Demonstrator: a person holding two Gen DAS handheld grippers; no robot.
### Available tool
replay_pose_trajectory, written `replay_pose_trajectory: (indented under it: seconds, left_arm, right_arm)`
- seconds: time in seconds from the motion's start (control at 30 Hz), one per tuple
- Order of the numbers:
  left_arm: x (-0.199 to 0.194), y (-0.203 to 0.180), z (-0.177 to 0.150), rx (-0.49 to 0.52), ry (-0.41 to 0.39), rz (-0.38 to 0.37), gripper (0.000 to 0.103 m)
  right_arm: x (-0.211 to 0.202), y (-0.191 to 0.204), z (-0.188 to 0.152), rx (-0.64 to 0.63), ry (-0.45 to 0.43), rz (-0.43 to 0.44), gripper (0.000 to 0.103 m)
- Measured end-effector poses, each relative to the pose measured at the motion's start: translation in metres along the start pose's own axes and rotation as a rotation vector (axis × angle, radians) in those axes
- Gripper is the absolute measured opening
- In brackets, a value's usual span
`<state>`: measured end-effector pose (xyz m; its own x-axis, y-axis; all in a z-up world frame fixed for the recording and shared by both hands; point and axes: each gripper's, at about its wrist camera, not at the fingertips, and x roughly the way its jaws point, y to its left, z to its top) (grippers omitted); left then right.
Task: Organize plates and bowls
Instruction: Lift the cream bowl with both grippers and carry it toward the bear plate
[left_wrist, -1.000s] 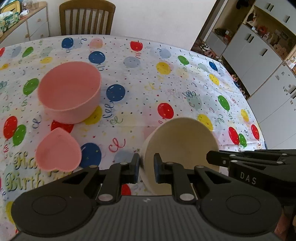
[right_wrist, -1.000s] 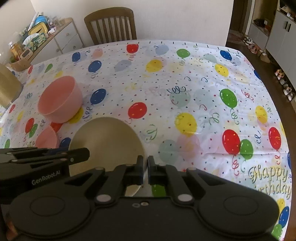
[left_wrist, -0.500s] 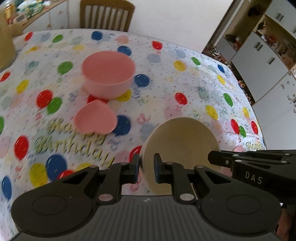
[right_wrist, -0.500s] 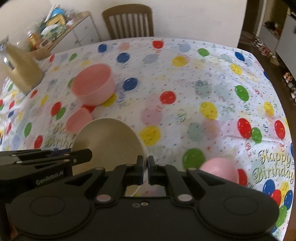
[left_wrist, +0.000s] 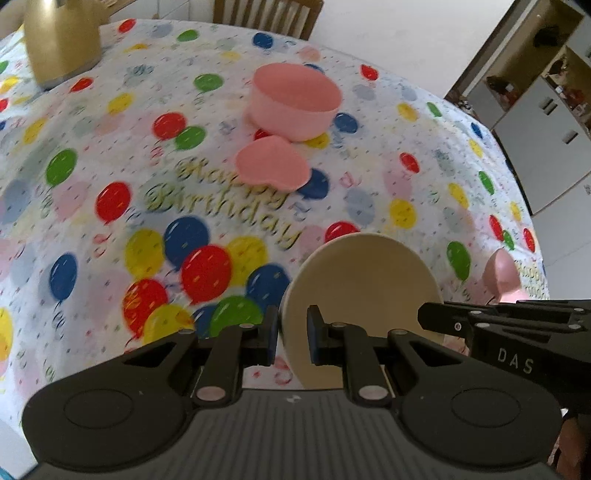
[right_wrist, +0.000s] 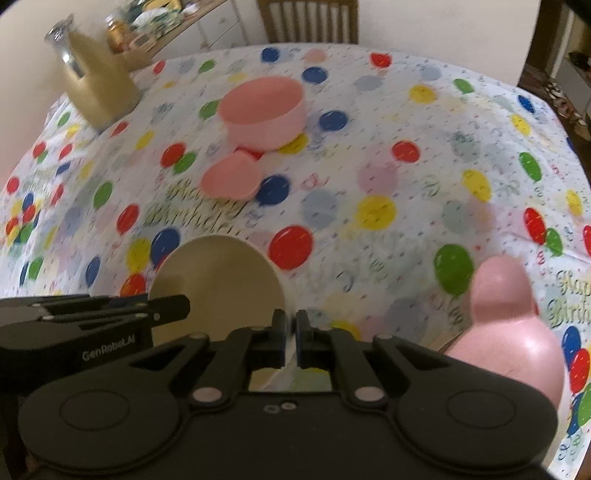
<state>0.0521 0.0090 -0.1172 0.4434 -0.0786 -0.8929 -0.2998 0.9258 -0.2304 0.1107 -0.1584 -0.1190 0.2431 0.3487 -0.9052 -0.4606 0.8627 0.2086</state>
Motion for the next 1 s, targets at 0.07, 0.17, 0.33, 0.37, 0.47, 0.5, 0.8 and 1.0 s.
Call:
replay_pose_trajectory:
  seconds: [0.07,0.17,0.33,0.37,0.47,0.5,0.8,1.0]
  left_arm:
    - [-0.002,0.006,-0.005,-0.012,0.005,0.010,0.016]
    - [-0.004,0.012,-0.012,-0.021,0.017,0.019,0.016]
    - [-0.006,0.022,-0.020,-0.026,0.033,0.035,0.016]
    - [-0.006,0.024,-0.021,-0.028,0.036,0.039,0.016]
    - [-0.006,0.030,-0.023,-0.030,0.048,0.051,0.016]
    - [-0.005,0.031,-0.024,-0.031,0.056,0.056,0.016]
    - [-0.002,0.038,-0.030,-0.032,0.080,0.067,0.016]
    - [0.001,0.041,-0.028,-0.034,0.086,0.058,0.016]
  right_arm:
    - [0.003,0.006,-0.006,-0.007,0.016,0.008,0.004]
    - [0.008,0.013,-0.012,-0.012,0.040,0.020,0.004]
    - [0.014,0.021,-0.021,-0.015,0.077,0.042,0.004]
    - [0.016,0.023,-0.023,-0.017,0.083,0.046,0.004]
    - [0.019,0.029,-0.026,-0.028,0.097,0.055,0.005]
    - [0.020,0.031,-0.027,-0.028,0.104,0.058,0.005]
    - [0.027,0.040,-0.033,-0.031,0.141,0.060,0.005]
    - [0.029,0.040,-0.031,-0.020,0.144,0.060,0.008]
